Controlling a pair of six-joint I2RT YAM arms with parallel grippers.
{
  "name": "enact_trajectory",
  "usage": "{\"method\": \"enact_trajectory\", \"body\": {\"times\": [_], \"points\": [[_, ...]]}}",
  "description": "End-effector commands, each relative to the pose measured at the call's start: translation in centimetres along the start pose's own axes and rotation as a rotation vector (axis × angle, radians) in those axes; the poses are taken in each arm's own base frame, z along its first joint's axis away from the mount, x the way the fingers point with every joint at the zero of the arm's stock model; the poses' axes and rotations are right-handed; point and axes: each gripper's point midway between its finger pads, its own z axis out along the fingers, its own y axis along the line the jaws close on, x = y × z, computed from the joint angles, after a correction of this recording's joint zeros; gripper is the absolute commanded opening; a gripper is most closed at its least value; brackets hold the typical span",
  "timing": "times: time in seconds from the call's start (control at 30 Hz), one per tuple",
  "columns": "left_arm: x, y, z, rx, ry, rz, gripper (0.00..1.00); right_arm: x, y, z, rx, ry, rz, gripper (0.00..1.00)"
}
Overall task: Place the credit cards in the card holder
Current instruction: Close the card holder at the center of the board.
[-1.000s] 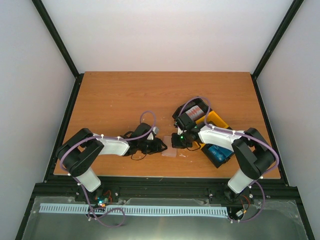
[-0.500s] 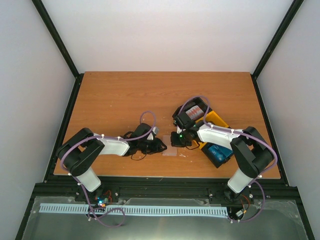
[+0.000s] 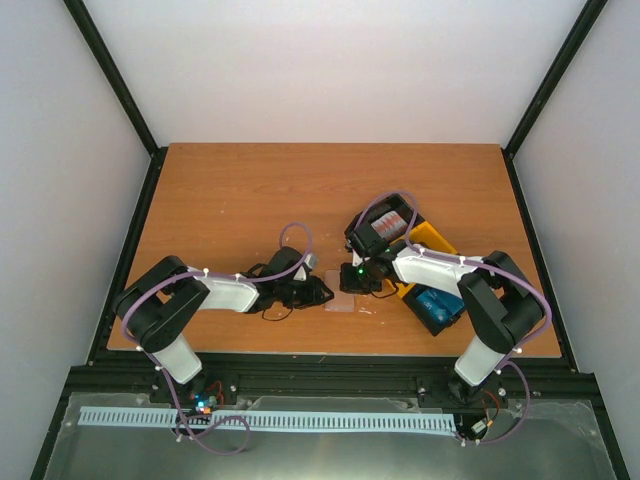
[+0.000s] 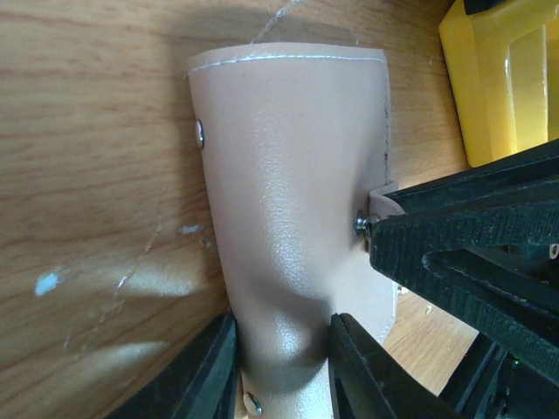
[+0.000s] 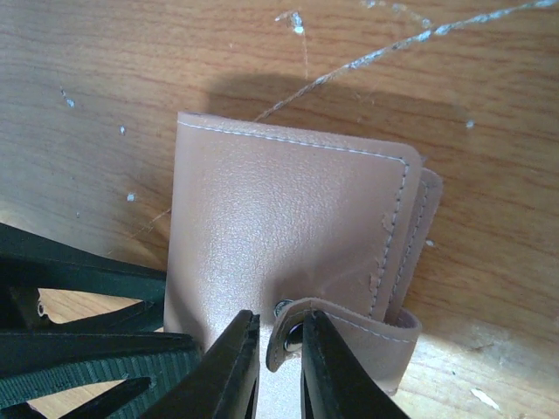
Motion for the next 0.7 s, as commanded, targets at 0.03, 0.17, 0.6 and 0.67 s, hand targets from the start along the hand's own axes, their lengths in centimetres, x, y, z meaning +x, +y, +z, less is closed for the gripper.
{"method": "enact_trajectory", "body": {"times": [0.03, 0.17, 0.6, 0.67], "points": [[4.3, 6.83, 0.35, -0.226, 0.117, -0.081, 0.32, -0.72, 0.65, -0.12, -0.022, -0.015, -0.008, 0.18], [4.41, 6.97, 0.35, -0.229, 0.12, -0.083, 0.32, -0.88, 1.05, -0.36, -0.043, -0.027, -0.007, 0.22], [4.49, 7.03, 0.37, -0.23, 0.123, -0.084, 0.32, -0.66, 0.98, -0.32, -0.052, -0.032, 0.0, 0.17], [4.49, 7.04, 0.38, -0.23, 0.123, -0.084, 0.32, -0.71, 1.04, -0.38, -0.054, -0.034, -0.001, 0.15]]}}
